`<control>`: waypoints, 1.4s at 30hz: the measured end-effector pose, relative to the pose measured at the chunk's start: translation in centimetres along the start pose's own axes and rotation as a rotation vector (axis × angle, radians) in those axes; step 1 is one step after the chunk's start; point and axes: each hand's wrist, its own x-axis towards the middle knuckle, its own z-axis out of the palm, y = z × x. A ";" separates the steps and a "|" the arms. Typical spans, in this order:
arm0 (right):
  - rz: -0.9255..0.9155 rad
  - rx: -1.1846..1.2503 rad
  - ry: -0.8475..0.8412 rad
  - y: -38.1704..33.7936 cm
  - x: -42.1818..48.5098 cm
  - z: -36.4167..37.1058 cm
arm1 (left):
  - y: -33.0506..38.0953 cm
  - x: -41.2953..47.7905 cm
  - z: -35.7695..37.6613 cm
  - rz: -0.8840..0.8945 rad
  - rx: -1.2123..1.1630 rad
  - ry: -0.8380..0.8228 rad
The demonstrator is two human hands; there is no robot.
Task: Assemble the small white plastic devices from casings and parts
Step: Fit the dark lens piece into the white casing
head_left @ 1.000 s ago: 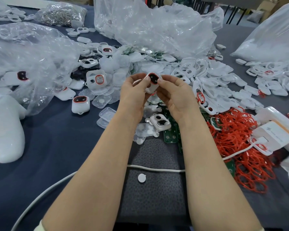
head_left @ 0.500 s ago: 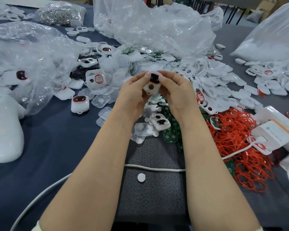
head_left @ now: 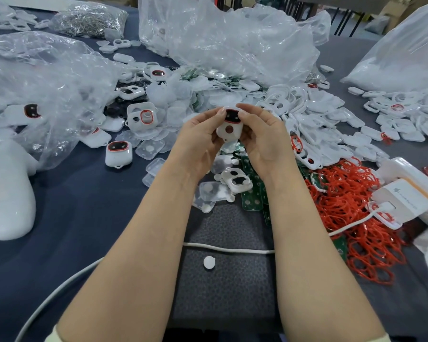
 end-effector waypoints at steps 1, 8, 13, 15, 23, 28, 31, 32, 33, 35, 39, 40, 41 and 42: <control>0.003 0.002 -0.017 0.0 0.0 -0.1 | 0.0 0.0 0.0 0.004 -0.024 0.011; -0.045 -0.210 -0.106 0.3 0.1 -0.3 | 0.0 -0.1 -0.2 0.020 -0.147 0.056; 0.056 0.023 -0.170 -0.2 0.0 -0.6 | 0.2 -0.3 -0.2 -0.061 -0.104 0.000; 0.093 0.076 -0.180 -0.4 -0.1 -0.7 | 0.3 -0.3 -0.3 -0.090 -0.080 -0.023; 0.201 0.209 -0.093 -0.5 -0.1 -0.6 | 0.1 -0.3 0.0 -0.087 0.024 -0.019; 0.170 0.157 -0.070 -0.5 -0.1 -0.6 | 0.0 -0.2 -0.1 -0.060 0.009 0.028; 0.143 0.172 -0.101 -0.6 -0.3 -0.6 | 0.2 -0.3 -0.2 -0.033 0.007 0.016; 0.128 0.173 -0.110 -0.7 -0.3 -0.6 | 0.1 -0.2 -0.2 -0.019 0.015 0.016; 0.105 0.159 -0.118 -0.6 -0.3 -0.6 | 0.1 -0.3 -0.2 -0.001 0.034 0.028; 0.032 0.025 -0.114 -0.5 -0.2 -0.7 | -0.1 -0.2 -0.2 0.038 0.130 0.083; -0.134 -0.371 -0.064 -0.4 -0.1 -0.8 | -0.3 0.1 -0.4 0.075 0.302 0.158; -0.176 -0.446 -0.067 -0.4 -0.1 -0.8 | -0.3 0.2 -0.3 0.064 0.293 0.149; -0.209 -0.514 -0.079 -0.4 -0.1 -0.8 | -0.2 0.2 -0.3 0.047 0.268 0.139; -0.228 -0.579 -0.096 -0.3 -0.2 -0.8 | -0.1 0.2 -0.2 0.036 0.254 0.139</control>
